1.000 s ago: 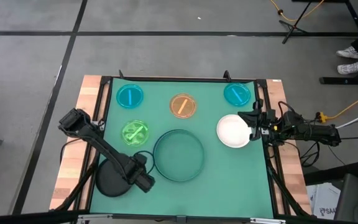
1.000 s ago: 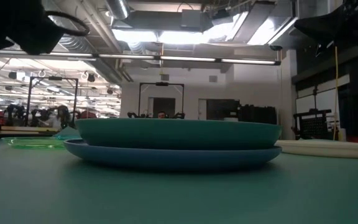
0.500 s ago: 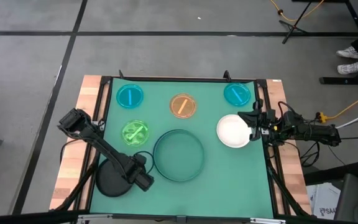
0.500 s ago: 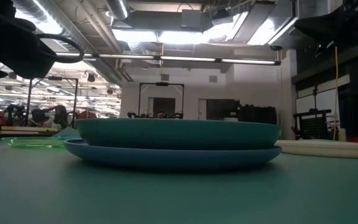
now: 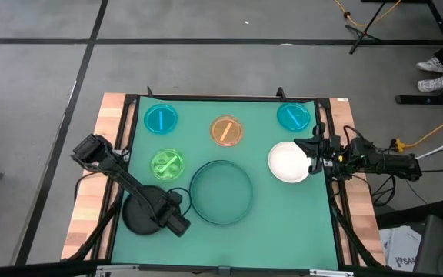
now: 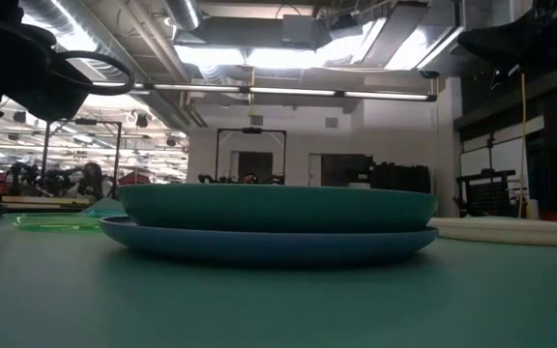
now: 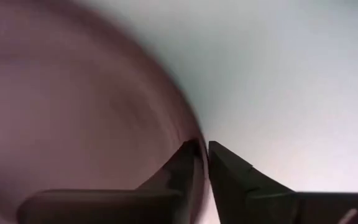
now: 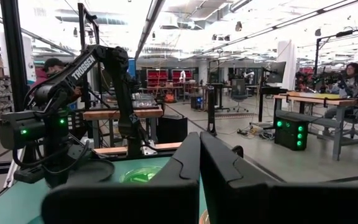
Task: Stack plastic plates
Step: Stack the black plate on top of the green plate
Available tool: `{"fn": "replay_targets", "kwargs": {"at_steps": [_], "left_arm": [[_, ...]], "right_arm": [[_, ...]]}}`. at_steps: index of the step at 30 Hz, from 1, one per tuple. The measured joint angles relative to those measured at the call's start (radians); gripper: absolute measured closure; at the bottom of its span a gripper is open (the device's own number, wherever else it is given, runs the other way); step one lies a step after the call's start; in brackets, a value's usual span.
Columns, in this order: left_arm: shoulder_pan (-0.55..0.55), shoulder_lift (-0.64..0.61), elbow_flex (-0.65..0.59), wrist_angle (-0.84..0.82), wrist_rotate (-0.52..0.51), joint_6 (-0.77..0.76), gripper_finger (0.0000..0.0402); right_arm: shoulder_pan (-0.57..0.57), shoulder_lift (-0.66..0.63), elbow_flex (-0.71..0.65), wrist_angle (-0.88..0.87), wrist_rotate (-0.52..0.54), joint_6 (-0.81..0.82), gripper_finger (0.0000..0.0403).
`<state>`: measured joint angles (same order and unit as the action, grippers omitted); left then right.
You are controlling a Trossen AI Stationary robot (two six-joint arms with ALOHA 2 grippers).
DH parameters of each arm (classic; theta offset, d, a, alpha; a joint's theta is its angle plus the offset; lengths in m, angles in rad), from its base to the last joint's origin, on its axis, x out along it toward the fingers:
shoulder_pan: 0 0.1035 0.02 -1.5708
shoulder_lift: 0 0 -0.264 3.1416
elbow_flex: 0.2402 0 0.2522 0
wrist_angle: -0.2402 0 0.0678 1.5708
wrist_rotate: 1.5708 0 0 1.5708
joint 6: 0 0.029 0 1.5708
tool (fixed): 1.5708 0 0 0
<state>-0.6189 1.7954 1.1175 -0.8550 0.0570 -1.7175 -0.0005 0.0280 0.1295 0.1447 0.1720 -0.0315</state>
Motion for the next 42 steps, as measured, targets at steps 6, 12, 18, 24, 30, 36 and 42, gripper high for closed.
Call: {"fn": "replay_targets", "kwargs": {"at_steps": [6,12,18,24,30,36,42], "left_arm": [[-0.004,-0.001,0.000,0.002,0.000,0.012,0.0387],[-0.006,-0.001,0.000,0.001,0.020,0.038,0.0390],[-0.022,-0.002,0.000,0.000,0.040,0.053,0.0391],[-0.029,-0.005,0.053,-0.099,0.025,0.066,0.0392],[-0.029,-0.006,0.180,-0.259,-0.066,0.109,0.0392],[-0.026,-0.006,0.294,-0.317,-0.217,0.185,0.0392],[0.002,-0.006,0.369,-0.318,-0.322,0.285,0.0392]], "right_arm": [[0.000,0.000,0.000,-0.007,0.001,0.000,0.0402],[0.000,0.000,0.000,-0.007,0.001,0.000,0.0402],[0.000,0.000,0.000,-0.007,0.001,0.000,0.0402],[0.000,0.000,0.000,-0.008,0.000,0.000,0.0402],[0.000,0.000,0.000,-0.008,0.000,0.000,0.0402],[0.000,0.000,0.000,-0.008,0.000,0.000,0.0402],[0.000,0.000,0.000,-0.008,0.000,0.000,0.0402]]}}
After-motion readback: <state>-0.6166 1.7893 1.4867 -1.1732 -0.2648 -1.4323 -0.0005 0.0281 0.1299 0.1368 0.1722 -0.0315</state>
